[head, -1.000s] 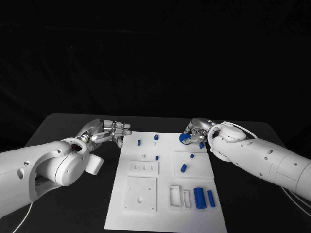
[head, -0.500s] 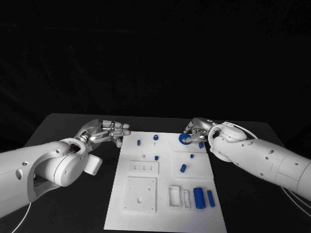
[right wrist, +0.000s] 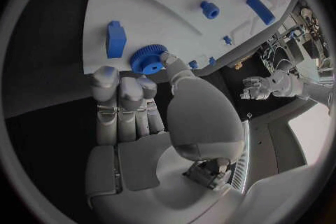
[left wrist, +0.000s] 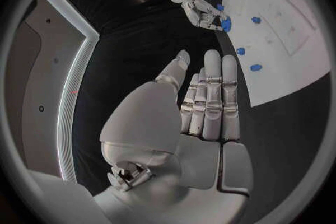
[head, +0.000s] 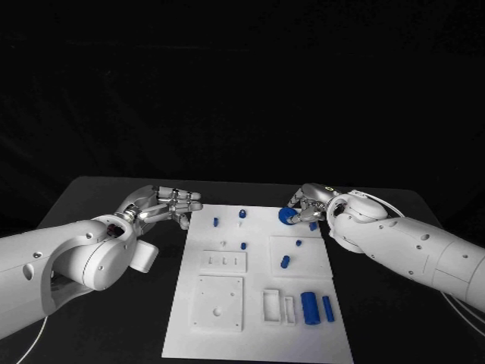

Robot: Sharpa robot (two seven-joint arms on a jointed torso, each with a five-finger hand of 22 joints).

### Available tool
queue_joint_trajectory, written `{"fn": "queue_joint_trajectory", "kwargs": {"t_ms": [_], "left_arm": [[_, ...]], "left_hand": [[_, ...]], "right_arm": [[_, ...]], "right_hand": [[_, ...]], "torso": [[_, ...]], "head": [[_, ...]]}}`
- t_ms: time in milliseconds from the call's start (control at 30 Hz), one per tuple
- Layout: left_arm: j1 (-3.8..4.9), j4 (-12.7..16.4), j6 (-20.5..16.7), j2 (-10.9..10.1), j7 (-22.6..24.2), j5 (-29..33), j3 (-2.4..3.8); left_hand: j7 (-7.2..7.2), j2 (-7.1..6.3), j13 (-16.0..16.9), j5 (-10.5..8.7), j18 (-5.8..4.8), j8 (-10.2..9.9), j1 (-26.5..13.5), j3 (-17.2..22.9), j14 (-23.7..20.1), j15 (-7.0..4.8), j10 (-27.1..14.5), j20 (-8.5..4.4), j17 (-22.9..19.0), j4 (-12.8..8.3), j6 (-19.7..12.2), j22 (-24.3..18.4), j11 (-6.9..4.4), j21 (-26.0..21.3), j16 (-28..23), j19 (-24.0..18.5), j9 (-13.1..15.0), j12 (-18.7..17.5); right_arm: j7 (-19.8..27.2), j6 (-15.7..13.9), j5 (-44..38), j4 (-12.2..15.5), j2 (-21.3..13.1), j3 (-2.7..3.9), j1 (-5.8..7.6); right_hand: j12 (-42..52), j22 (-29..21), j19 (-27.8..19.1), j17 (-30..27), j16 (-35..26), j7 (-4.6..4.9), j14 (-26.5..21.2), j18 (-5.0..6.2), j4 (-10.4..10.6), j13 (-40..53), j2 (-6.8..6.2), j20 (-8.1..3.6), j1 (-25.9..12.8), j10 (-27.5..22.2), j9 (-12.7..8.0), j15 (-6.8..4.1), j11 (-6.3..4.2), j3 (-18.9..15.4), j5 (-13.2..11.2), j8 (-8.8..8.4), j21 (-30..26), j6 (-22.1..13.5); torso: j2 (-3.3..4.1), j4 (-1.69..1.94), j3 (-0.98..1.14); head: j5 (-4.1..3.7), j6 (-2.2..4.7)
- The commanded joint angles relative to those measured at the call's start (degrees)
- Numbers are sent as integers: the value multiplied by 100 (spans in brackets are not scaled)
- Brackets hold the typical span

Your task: Assemble the parts on the task board

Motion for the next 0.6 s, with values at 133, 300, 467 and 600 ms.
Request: {"fn": "queue_joint_trajectory", "kwargs": {"t_ms": [133, 300, 467, 600], "left_arm": [[11, 3, 77, 4, 28, -19, 3], [11, 1, 79, 10, 29, -20, 3], [11, -1, 80, 17, 30, -20, 3], [11, -3, 79, 19, 30, -20, 3]], "left_hand": [[0, -10, 7, 20, 51, -3, 28, -6, -51, 3, -38, 8, -6, -43, -38, -3, 15, 21, -35, -46, 2, -18], [0, -10, 7, 20, 51, -3, 28, -6, -51, 3, -38, 8, -6, -43, -38, -3, 15, 21, -35, -46, 2, -18], [-3, -5, 7, 20, 50, -2, 27, -5, -56, 4, -39, 9, -7, -43, -39, -28, 14, 44, -37, -58, 3, -18], [-3, -5, 7, 20, 50, -2, 27, -5, -56, 4, -39, 9, -7, -43, -39, -28, 14, 44, -37, -58, 3, -18]], "right_arm": [[59, 99, -100, 9, -7, -1, -21], [60, 143, -101, -18, 24, -1, -29], [59, 183, -98, -42, 49, -1, -32], [44, 211, -102, -49, 63, -1, -32]], "right_hand": [[-21, 580, 154, 9, 18, -7, 32, 16, -68, 1, 17, 53, 65, 3, -2, -2, 0, 17, -2, 15, 34, 59], [5, 584, 148, 23, 23, -23, 37, 6, -139, 21, 76, 51, 25, 18, 3, -6, -12, 166, -113, 20, 68, 245], [36, 589, 146, 37, 34, -53, 42, -6, -190, 49, 88, 45, -97, 38, 0, -13, -34, 643, -376, 11, 108, 412], [61, 591, 141, 44, 44, -92, 47, -20, -226, 72, 89, 35, -160, 55, 2, -25, -54, 941, -575, 15, 132, 558]], "torso": [[1, -2, -2], [0, -2, -3], [0, 3, -3], [3, 7, -7]], "head": [[-2, -7], [-22, -6], [-30, -12], [-33, -13]]}}
